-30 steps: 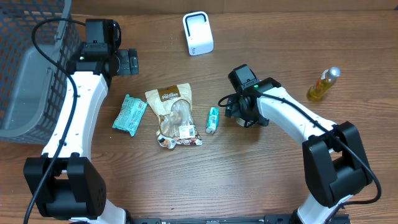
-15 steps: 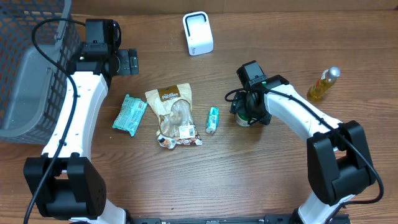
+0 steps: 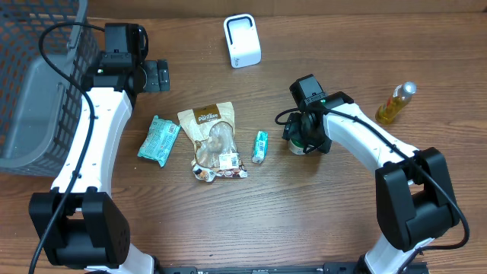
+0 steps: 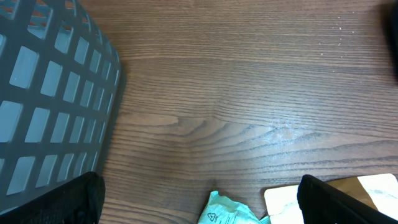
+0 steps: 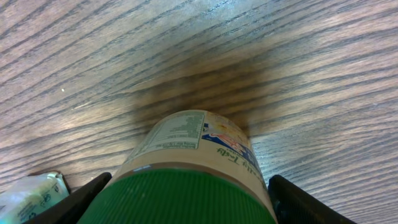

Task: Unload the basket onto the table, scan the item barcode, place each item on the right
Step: 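Lift the green-lidded jar upward with the right gripper, then tilt the held jar sideways with the right gripper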

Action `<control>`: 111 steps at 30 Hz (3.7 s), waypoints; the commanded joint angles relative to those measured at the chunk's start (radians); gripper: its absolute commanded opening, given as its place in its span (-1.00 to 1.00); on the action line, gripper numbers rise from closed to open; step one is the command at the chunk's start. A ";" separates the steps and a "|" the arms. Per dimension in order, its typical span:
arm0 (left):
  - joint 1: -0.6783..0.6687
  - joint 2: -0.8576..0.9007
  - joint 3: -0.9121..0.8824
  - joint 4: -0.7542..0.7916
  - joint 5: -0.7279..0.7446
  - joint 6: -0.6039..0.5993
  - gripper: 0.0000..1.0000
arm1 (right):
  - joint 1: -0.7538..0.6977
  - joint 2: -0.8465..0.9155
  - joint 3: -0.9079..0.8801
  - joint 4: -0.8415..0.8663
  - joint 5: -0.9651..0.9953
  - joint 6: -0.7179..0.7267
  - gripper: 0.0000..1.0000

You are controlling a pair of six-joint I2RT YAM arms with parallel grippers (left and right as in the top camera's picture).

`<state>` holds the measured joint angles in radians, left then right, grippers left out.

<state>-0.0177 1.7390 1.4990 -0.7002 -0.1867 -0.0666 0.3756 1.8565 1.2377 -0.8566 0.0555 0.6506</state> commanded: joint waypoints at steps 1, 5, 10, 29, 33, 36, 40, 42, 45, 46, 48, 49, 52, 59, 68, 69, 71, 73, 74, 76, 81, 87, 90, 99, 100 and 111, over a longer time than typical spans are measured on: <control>-0.003 -0.018 0.020 0.000 -0.003 0.022 0.99 | 0.010 0.001 -0.008 -0.002 0.004 -0.003 0.50; -0.003 -0.018 0.020 0.000 -0.003 0.022 0.99 | 0.010 0.001 -0.008 -0.022 0.023 -0.003 0.50; -0.003 -0.018 0.020 0.000 -0.003 0.022 0.99 | 0.010 0.001 -0.008 -0.027 0.024 -0.003 0.51; -0.003 -0.018 0.020 0.000 -0.003 0.022 0.99 | 0.009 0.001 0.097 -0.151 -0.015 -0.003 0.00; -0.003 -0.018 0.020 0.000 -0.003 0.022 1.00 | 0.009 0.001 0.200 -0.261 -0.101 -0.003 -0.01; -0.003 -0.018 0.020 0.000 -0.003 0.022 1.00 | 0.009 0.001 0.246 -0.317 -0.187 -0.003 0.02; -0.003 -0.018 0.020 0.000 -0.003 0.022 0.99 | 0.009 0.001 0.253 -0.369 -0.336 -0.003 0.06; -0.003 -0.018 0.020 0.000 -0.003 0.022 0.99 | 0.009 0.001 0.253 -0.405 -0.396 -0.003 0.05; -0.003 -0.018 0.020 0.000 -0.003 0.022 0.99 | 0.009 0.001 0.253 -0.458 -0.454 -0.003 0.00; -0.003 -0.018 0.020 0.000 -0.003 0.022 1.00 | 0.009 0.001 0.253 -0.479 -0.470 -0.003 -0.10; -0.003 -0.018 0.020 0.000 -0.003 0.022 0.99 | 0.009 0.001 0.253 -0.515 -0.493 -0.003 -0.15; -0.003 -0.018 0.020 0.000 -0.003 0.022 0.99 | 0.009 0.001 0.253 -0.532 -0.505 -0.003 -0.16; -0.003 -0.018 0.020 0.000 -0.003 0.022 1.00 | 0.009 0.001 0.253 -0.581 -0.537 -0.003 -0.26; -0.003 -0.018 0.020 0.000 -0.003 0.022 1.00 | 0.009 0.001 0.253 -0.662 -0.643 -0.003 -0.33; -0.003 -0.018 0.020 0.000 -0.003 0.022 0.99 | 0.009 0.001 0.252 -0.746 -0.689 -0.003 -0.42; -0.003 -0.018 0.020 0.000 -0.003 0.022 1.00 | 0.009 0.001 0.253 -0.756 -0.694 -0.003 -0.45; -0.003 -0.018 0.020 0.000 -0.003 0.022 1.00 | 0.009 0.001 0.253 -0.776 -0.710 -0.003 -0.46; -0.003 -0.018 0.020 0.000 -0.003 0.022 0.99 | 0.009 0.001 0.253 -0.792 -0.729 -0.003 -0.47; -0.003 -0.018 0.020 0.000 -0.003 0.022 0.99 | 0.009 0.001 0.252 -0.797 -0.732 -0.003 -0.47; -0.003 -0.018 0.020 0.000 -0.003 0.022 0.99 | 0.009 0.001 0.253 -0.800 -0.732 -0.003 -0.49; -0.003 -0.018 0.020 0.000 -0.003 0.022 1.00 | 0.009 0.001 0.253 -0.803 -0.732 -0.003 -0.51; -0.003 -0.018 0.020 0.000 -0.003 0.022 1.00 | 0.009 0.001 0.253 -0.805 -0.748 -0.003 -0.53; -0.003 -0.018 0.020 0.000 -0.003 0.022 1.00 | 0.009 0.001 0.253 -0.824 -0.770 -0.003 -0.58; -0.003 -0.018 0.020 0.000 -0.003 0.022 1.00 | 0.009 0.001 0.253 -0.833 -0.776 -0.003 -0.58; -0.003 -0.018 0.020 0.000 -0.003 0.022 1.00 | 0.009 0.001 0.253 -0.834 -0.776 -0.003 -0.58; -0.003 -0.018 0.020 0.000 -0.003 0.022 1.00 | 0.009 0.001 0.253 -0.838 -0.776 -0.003 -0.58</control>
<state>-0.0177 1.7390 1.4990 -0.7006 -0.1867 -0.0666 0.3820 1.8622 1.4681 -1.6894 -0.6846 0.6506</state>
